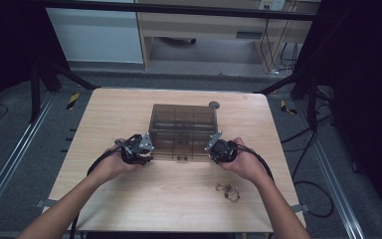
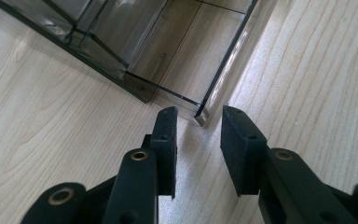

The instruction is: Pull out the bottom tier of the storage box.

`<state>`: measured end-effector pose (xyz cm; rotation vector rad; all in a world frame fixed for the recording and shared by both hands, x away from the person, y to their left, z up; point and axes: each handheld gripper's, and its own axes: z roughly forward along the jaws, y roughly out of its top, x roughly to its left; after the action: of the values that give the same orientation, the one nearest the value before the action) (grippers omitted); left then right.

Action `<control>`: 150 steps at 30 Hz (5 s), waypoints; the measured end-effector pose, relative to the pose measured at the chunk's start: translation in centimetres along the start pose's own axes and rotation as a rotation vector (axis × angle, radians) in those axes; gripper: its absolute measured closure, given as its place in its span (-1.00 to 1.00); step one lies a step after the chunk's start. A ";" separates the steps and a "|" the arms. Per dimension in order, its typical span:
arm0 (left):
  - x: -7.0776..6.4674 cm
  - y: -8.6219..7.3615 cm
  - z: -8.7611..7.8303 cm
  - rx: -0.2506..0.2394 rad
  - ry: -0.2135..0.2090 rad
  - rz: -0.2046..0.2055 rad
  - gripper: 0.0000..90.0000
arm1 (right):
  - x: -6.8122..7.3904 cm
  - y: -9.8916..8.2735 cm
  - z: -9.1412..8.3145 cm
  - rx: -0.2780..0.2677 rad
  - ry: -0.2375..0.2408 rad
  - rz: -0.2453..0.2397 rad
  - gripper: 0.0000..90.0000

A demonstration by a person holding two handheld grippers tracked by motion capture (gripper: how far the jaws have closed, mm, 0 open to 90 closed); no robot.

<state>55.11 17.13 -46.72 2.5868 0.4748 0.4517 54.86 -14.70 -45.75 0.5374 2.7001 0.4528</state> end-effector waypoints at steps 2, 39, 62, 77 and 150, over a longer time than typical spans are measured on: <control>0.1 0.0 0.0 0.003 0.001 0.007 0.54 | 0.0 0.0 -0.1 0.004 0.005 0.005 0.73; 0.2 0.1 -0.5 0.032 -0.047 0.003 0.92 | 0.0 0.1 0.1 0.043 0.047 -0.020 0.91; -0.8 -0.1 -1.0 0.052 -0.057 0.034 0.93 | 0.8 -0.4 -0.3 0.039 0.080 -0.024 0.93; -2.2 -0.3 -1.6 0.068 -0.059 0.056 0.93 | 2.0 -0.9 -0.9 0.036 0.094 -0.040 0.93; -2.9 -8.7 -4.7 -0.221 0.152 -0.337 -0.86 | 5.9 -7.0 -2.9 0.045 0.159 0.292 0.13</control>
<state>48.53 24.99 -47.81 2.2143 0.8465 0.5488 46.49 -19.12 -47.39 0.9528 2.7972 0.5323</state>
